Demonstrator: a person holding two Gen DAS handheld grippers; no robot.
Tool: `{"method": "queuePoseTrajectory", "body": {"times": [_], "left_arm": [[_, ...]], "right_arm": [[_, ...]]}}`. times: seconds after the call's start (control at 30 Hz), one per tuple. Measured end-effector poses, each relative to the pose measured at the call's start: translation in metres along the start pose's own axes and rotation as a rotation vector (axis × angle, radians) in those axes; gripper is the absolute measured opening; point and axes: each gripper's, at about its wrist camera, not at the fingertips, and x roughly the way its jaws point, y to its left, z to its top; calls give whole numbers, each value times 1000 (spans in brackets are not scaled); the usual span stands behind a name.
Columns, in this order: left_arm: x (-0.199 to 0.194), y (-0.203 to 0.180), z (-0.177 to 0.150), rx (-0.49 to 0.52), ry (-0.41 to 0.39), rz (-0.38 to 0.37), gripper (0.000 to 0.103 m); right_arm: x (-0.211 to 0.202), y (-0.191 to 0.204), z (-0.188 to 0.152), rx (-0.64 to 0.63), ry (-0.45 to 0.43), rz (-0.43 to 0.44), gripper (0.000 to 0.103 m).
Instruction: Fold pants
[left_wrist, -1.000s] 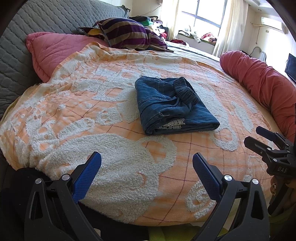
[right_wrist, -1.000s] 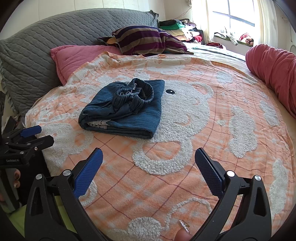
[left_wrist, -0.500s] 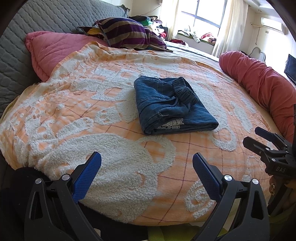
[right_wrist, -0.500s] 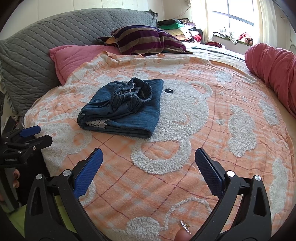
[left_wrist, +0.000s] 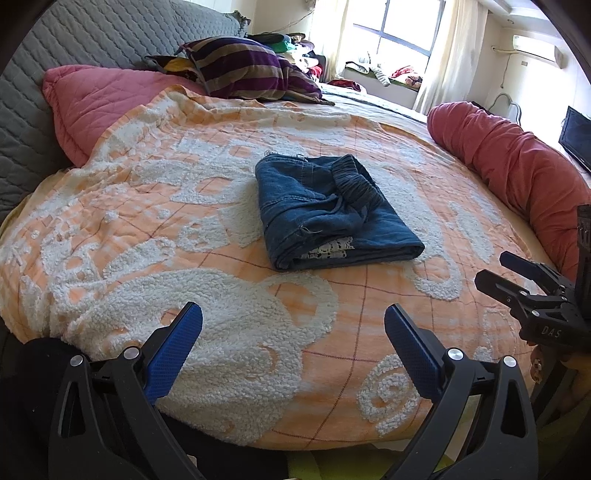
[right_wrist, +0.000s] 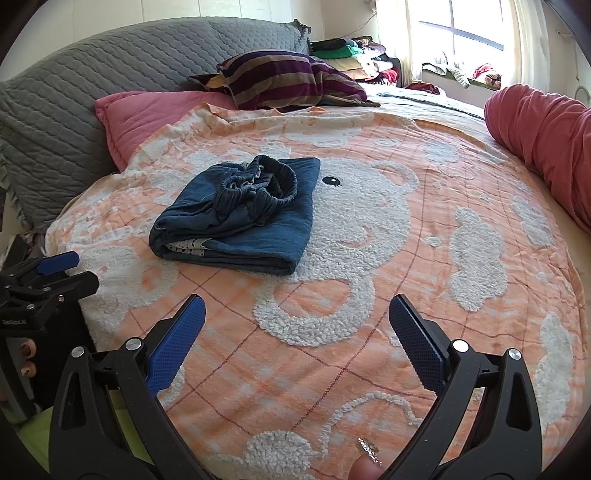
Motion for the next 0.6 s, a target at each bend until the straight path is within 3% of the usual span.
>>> {"method": "queuePoseTrajectory", "body": {"times": [0.13, 0.3, 0.43, 0.6], "left_arm": [[-1, 5, 3, -10, -15, 34, 99], [2, 35, 14, -107, -28, -35, 98], [21, 65, 33, -134, -12, 82, 99], [74, 138, 71, -202, 88, 233, 99]], "right_arm": [[1, -4, -1, 11, 2, -18, 94], [6, -31, -3, 75, 4, -84, 94], [19, -82, -2, 175, 23, -166, 94], [30, -162, 11, 259, 33, -370, 94]]}}
